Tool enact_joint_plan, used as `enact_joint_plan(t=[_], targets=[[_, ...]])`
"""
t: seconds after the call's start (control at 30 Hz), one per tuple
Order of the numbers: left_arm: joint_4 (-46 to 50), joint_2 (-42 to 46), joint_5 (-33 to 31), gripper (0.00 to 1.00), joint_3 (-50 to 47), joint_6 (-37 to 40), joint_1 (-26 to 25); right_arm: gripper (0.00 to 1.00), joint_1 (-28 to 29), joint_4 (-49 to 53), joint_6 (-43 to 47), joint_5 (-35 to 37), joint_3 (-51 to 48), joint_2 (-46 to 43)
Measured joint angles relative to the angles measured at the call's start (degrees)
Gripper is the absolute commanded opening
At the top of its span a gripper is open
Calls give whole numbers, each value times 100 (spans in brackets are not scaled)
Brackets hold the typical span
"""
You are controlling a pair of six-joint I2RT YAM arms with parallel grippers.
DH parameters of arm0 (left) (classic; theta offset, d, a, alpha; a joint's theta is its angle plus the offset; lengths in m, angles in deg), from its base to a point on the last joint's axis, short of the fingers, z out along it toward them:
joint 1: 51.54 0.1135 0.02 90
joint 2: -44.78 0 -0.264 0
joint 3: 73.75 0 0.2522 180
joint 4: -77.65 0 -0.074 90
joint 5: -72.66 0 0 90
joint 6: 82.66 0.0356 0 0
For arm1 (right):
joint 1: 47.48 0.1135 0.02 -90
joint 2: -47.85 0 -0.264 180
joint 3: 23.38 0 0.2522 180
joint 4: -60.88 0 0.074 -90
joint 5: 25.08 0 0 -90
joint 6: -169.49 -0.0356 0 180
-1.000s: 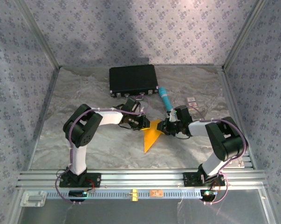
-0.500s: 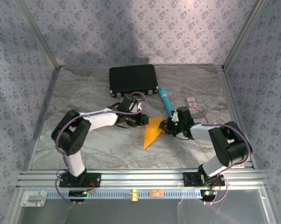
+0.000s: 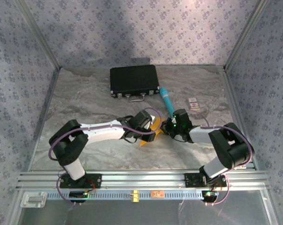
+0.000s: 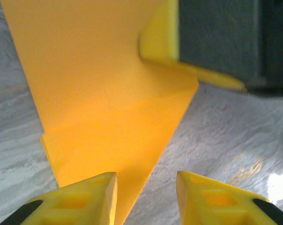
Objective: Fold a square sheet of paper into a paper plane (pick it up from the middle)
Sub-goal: Fold the wing for the fifth time at the center of the table.
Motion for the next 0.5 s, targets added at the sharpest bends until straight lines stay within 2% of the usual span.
enact_joint_plan(t=[0.27, 0.5], targets=[[470, -295, -1126, 42, 225, 457, -520, 6, 26, -55, -7, -4, 0, 0], [706, -557, -1729, 41, 378, 658, -737, 6, 26, -111, -22, -24, 0, 0]])
